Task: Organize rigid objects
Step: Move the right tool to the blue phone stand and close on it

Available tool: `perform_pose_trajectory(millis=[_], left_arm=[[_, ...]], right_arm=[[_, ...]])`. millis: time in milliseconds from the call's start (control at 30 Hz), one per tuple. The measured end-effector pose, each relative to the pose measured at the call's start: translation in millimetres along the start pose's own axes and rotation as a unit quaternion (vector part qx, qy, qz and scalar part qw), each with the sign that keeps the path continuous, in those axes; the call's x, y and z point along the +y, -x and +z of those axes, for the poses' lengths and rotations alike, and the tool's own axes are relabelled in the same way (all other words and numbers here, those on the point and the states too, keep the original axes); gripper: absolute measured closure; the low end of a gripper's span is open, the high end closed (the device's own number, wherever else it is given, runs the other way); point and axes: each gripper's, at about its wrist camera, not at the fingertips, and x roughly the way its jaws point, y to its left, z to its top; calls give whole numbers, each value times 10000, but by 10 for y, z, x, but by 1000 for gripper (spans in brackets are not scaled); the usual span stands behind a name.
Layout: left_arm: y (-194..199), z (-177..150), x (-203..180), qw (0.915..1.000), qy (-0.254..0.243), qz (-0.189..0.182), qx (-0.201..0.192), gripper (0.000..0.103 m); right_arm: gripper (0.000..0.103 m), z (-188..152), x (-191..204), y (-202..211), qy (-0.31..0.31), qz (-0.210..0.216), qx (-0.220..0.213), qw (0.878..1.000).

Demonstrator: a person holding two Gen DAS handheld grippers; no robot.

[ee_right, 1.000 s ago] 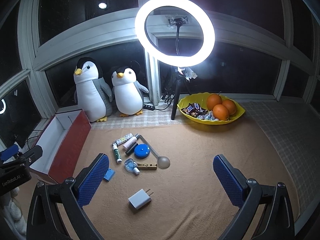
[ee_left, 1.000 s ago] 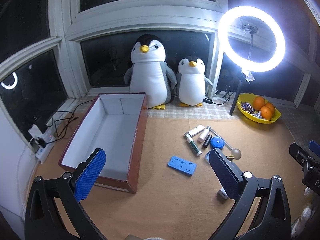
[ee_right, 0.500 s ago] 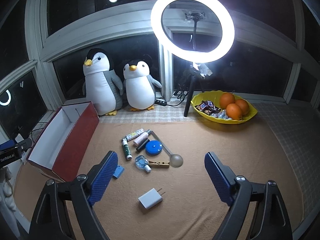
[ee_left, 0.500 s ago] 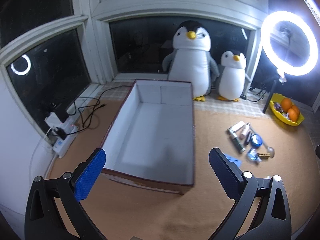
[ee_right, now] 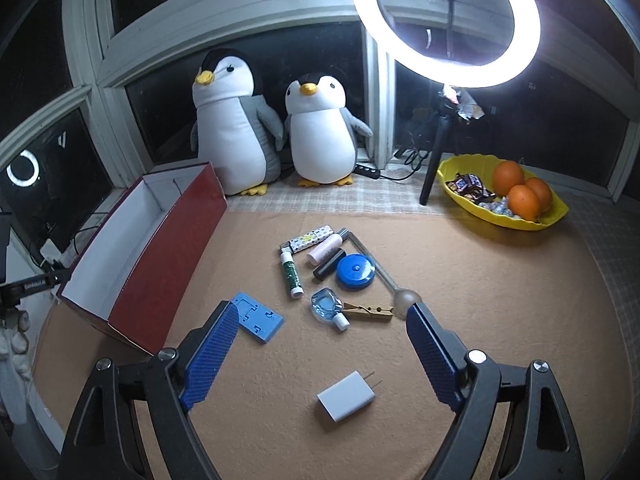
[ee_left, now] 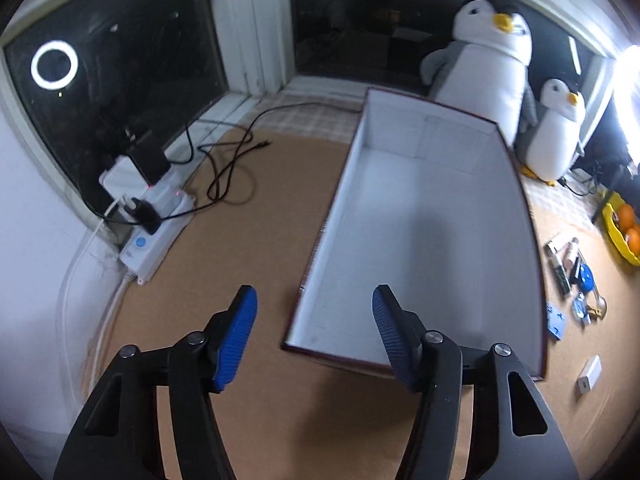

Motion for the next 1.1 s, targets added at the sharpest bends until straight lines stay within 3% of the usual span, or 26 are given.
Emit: perform_pose_trajectory(millis=[200, 467, 533, 700, 1100], left_arm=[[-238, 55, 140, 9993, 254, -100, 268, 66], [-392, 50, 100, 9991, 146, -150, 381, 79], [-424, 58, 82, 9989, 116, -163, 413, 81], [-509, 82, 77, 9985, 133, -214, 484, 88], [-651, 95, 51, 9978, 16, -180, 639, 89]], right_arm=[[30, 37, 207, -297, 546, 116, 327, 9979], [35, -18, 499, -788, 1252, 473, 956, 9864], [41, -31, 560, -903, 1381, 576, 1129, 9823], [43, -50, 658, -1174, 1657, 840, 1515, 9708], [48, 0, 821, -1791, 2033, 1160, 2213, 9467]])
